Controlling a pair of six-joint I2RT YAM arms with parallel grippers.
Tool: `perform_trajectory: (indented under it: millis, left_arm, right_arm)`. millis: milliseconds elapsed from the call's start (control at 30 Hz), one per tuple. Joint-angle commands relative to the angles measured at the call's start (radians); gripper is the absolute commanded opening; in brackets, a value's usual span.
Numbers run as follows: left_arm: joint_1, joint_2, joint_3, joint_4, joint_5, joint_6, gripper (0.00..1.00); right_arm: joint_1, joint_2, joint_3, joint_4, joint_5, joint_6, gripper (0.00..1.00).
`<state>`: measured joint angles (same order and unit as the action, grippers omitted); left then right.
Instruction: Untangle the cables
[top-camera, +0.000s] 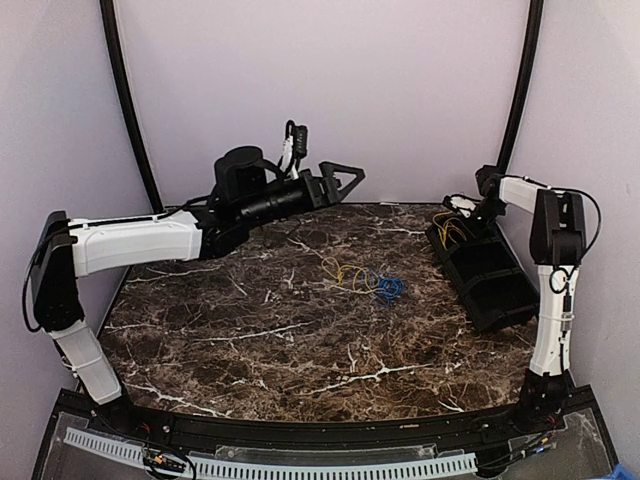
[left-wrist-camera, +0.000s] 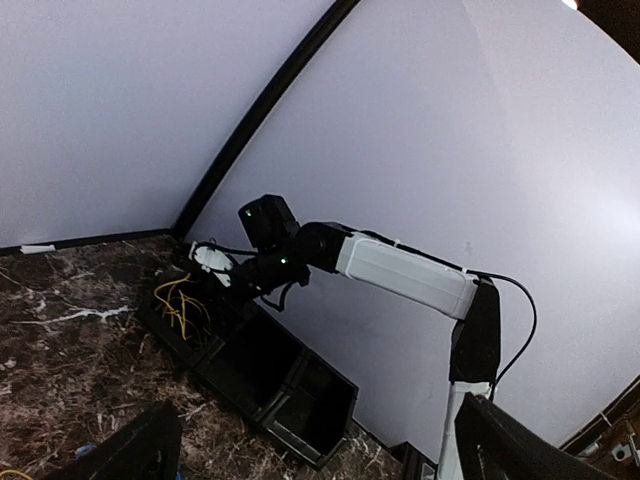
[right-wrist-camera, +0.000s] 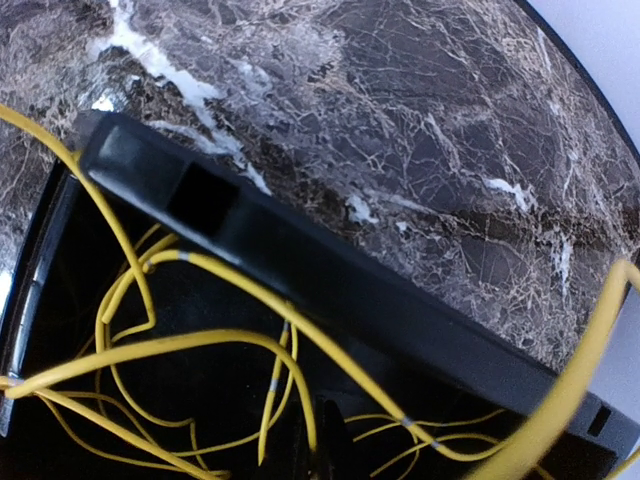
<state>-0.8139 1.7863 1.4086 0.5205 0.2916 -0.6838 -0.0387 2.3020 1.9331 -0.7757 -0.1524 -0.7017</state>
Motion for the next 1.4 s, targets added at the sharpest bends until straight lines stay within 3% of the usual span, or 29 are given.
perform_trajectory:
  millis: [0,133,333,700,900,1100,1233,1367]
  left_arm:
    - [0.004,-0.165,-0.158,-0.028,-0.262,0.136,0.99]
    - [0.022,-0.216,-0.185,-0.069,-0.278,0.186,0.99]
    - [0.025,-0.226,-0.142,-0.203,-0.345,0.293,0.91]
    - [0.031,-0.231,-0.212,-0.258,-0.407,0.288,0.87]
    - [0.053,-0.153,-0.187,-0.425,-0.409,0.249,0.77]
    - [0.074,-0.029,-0.17,-0.436,-0.213,0.186,0.63]
    - [0.098,0.079,-0.129,-0.402,-0.139,0.111,0.58]
    - [0.129,0.202,-0.077,-0.366,-0.108,0.104,0.56]
  right_arm:
    - [0.006,-0.045,-0.018,-0.041,0.056,0.025,0.09]
    - [0.005,-0.123,-0.077,-0.03,0.104,0.024,0.16]
    - [0.005,-0.192,-0.072,-0.087,0.167,0.003,0.24]
    - [0.005,-0.283,-0.012,-0.243,0.2,-0.017,0.32]
    - [0.06,-0.402,-0.002,-0.219,0.078,0.037,0.36]
    - [0.171,-0.528,-0.155,-0.061,-0.187,0.057,0.45]
    - [0.276,-0.507,-0.245,-0.003,-0.374,0.086,0.44]
    - [0.386,-0.437,-0.28,0.014,-0.455,0.095,0.42]
